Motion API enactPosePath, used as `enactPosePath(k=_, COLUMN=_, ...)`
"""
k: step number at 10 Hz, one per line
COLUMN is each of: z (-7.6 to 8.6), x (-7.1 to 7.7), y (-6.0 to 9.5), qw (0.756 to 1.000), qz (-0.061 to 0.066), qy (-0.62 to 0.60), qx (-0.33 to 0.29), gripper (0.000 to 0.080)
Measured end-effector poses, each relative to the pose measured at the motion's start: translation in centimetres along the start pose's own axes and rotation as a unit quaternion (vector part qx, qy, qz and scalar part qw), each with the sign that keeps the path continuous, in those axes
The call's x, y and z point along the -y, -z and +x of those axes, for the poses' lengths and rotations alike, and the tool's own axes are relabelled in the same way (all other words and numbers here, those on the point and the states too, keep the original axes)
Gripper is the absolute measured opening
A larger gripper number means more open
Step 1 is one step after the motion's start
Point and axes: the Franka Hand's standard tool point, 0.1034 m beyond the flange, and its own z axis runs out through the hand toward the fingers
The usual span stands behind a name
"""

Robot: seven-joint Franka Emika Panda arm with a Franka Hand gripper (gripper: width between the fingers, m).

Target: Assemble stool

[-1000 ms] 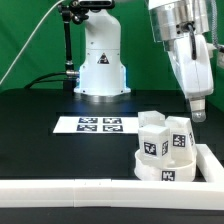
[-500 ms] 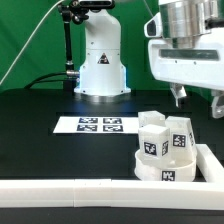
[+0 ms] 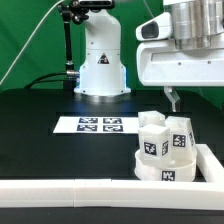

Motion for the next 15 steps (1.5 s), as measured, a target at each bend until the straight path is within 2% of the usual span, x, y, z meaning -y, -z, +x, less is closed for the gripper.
enactPosePath(k=1, z=0.2, x=-0.3, y=0.1, qw=0.996, qz=-0.004, qy=0.094, qx=-0.002, gripper=0.0649)
enactPosePath(k=3, z=0.5, x=-0.4, y=0.1, qw=0.969, qz=-0.016, qy=0.247, qx=0.003, gripper=0.0649)
enactPosePath(k=5, z=0.7, x=0.1, y=0.3, qw=0.945, qz=-0.031, qy=0.325, qx=0.006, gripper=0.0649)
enactPosePath(k=8, z=1.1, x=-0.3, y=0.3, qw=0.904, qz=-0.034, qy=0.425, qx=0.008, gripper=0.0649)
enactPosePath(k=9, z=1.3, x=-0.7, y=0.2, qw=0.869, qz=-0.036, qy=0.493, qx=0.008, gripper=0.0649)
enactPosePath(k=11, z=0.8, x=-0.9, y=-0.2, qw=0.779, qz=-0.052, qy=0.624, qx=0.020, gripper=0.0649)
enactPosePath(k=13, z=0.9, x=-1.1, y=-0.3, qw=0.743, qz=-0.055, qy=0.666, qx=0.024, gripper=0.0649)
enactPosePath(k=14, z=1.1, x=-1.2, y=-0.3, qw=0.733, qz=-0.058, qy=0.678, qx=0.025, gripper=0.0649)
enactPosePath(k=15, z=1.2, x=-1.4, y=-0.2, qw=0.710, qz=-0.061, qy=0.701, qx=0.028, gripper=0.0649)
